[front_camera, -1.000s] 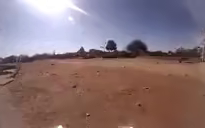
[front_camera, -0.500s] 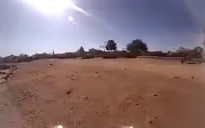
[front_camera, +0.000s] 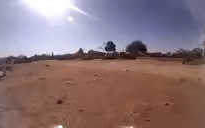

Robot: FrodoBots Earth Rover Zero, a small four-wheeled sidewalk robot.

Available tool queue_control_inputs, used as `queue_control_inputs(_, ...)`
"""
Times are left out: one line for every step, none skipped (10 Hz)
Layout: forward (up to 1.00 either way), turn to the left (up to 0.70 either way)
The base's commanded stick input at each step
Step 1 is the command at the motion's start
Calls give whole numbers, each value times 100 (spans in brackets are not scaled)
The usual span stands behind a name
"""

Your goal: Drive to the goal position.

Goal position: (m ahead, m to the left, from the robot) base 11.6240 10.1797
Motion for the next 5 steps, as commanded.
queue_control_inputs(70,32)
queue_control_inputs(70,23)
queue_control_inputs(70,13)
queue_control_inputs(70,0)
queue_control_inputs(70,0)
